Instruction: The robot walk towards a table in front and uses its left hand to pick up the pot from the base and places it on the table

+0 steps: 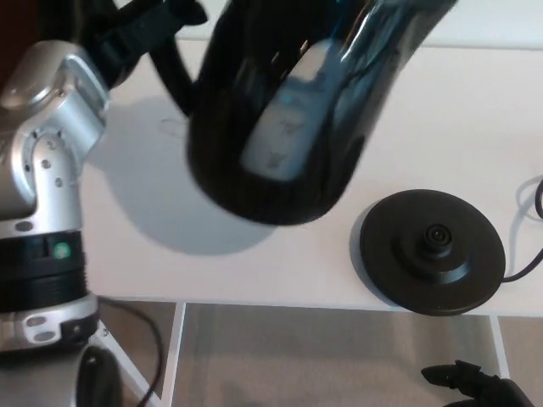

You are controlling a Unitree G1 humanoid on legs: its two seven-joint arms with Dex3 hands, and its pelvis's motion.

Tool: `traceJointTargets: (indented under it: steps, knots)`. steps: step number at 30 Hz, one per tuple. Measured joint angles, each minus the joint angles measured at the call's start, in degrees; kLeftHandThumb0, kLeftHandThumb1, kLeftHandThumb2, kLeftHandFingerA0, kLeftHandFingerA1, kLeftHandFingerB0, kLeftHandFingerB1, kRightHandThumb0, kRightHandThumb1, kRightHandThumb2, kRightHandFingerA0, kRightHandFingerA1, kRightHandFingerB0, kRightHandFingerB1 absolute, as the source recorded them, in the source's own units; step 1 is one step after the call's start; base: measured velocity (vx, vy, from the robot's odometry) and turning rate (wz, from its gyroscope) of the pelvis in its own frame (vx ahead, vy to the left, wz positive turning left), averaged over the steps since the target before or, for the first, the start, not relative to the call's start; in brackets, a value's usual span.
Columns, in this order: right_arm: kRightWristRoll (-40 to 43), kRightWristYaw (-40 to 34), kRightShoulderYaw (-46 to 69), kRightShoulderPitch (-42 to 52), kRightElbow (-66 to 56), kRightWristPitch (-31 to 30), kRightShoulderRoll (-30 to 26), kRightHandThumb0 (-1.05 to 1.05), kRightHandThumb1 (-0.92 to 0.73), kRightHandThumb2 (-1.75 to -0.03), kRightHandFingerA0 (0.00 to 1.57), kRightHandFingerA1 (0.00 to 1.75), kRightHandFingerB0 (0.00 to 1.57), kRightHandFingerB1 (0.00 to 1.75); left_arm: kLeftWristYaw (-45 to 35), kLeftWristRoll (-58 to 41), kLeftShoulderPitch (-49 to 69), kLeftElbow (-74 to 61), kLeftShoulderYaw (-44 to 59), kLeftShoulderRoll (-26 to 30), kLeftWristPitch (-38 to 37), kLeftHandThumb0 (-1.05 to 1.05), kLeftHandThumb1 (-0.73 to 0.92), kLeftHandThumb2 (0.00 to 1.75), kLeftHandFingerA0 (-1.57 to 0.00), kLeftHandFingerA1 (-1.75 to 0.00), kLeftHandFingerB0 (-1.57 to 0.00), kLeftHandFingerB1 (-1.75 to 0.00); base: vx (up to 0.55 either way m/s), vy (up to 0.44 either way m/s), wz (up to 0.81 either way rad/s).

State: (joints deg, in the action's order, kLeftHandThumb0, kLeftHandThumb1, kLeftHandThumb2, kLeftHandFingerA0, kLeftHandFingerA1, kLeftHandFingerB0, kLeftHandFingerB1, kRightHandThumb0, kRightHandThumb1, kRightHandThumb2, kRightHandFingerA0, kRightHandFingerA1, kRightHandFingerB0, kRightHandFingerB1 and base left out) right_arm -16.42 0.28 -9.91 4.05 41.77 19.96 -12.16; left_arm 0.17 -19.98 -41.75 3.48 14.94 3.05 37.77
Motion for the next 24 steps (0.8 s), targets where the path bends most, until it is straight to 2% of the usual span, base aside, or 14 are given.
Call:
traceJointTargets:
  steps: [2,5,10,16,21,22,23,24]
  knots:
    - [-0.03,0.0,0.0,0.0,0.08,0.0,0.0,-0.09,-0.63,-0.57,0.58,0.5,0.43,0.44,-0.98,0.83,1.22,0.07,-1.31,1.46,-0.89,-0.17,0.88,0.63,-0.76,-1.7,-0.52,-1.14,0.0,0.0,0.0]
    - [-0.08,0.0,-0.05,0.0,0.29,0.0,0.0,-0.09,-0.64,-0.58,0.56,0.5,0.42,0.43,-2.2,2.4,3.14,0.98,-3.53,3.51,-2.41,-0.17,0.86,0.65,-0.88,-1.54,-0.56,-1.08,0.0,0.0,0.0]
    - [-0.12,0.0,-0.13,-0.02,0.45,0.02,0.0,-0.09,-0.63,-0.58,0.58,0.5,0.43,0.43,-3.03,5.37,5.03,3.12,-6.73,6.44,-4.91,-0.18,0.86,0.65,-0.76,-1.61,-0.54,-1.09,0.0,0.0,0.0]
    - [-0.14,0.0,-0.25,-0.08,0.82,0.16,0.0,-0.08,-0.64,-0.58,0.57,0.5,0.42,0.43,-4.21,6.84,6.03,4.28,-8.47,7.94,-9.08,-0.14,0.88,0.65,-0.76,-1.55,-0.57,-1.05,0.0,0.0,0.0]
    - [-0.19,0.0,-0.39,-0.13,0.98,0.27,-0.21,-0.08,-0.63,-0.58,0.57,0.5,0.42,0.43,-5.34,7.95,6.58,4.48,-9.42,8.24,-12.19,-0.09,0.86,0.68,-0.77,-1.45,-0.65,-0.89,0.0,0.0,0.0]
    - [-0.23,0.0,-0.47,-0.14,0.97,0.27,-0.25,-0.08,-0.64,-0.58,0.56,0.49,0.43,0.43,-5.51,8.05,6.65,4.48,-9.5,8.24,-12.52,-0.06,0.85,0.64,-0.84,-1.26,-0.7,-0.66,0.0,0.0,0.0]
    - [-0.28,0.0,-0.56,-0.15,0.95,0.27,-0.3,-0.08,-0.64,-0.58,0.56,0.49,0.43,0.43,-5.69,8.2,6.71,4.48,-9.61,8.24,-12.9,-0.06,0.85,0.64,-0.84,-1.26,-0.7,-0.66,0.0,0.0,0.0]
    - [-0.33,0.0,-0.63,-0.15,0.88,0.26,-0.37,-0.08,-0.63,-0.58,0.57,0.49,0.44,0.43,-5.78,8.39,6.78,4.49,-9.8,8.24,-13.28,-0.11,0.83,0.62,-0.87,-1.16,-0.68,-0.55,0.0,0.0,0.0]
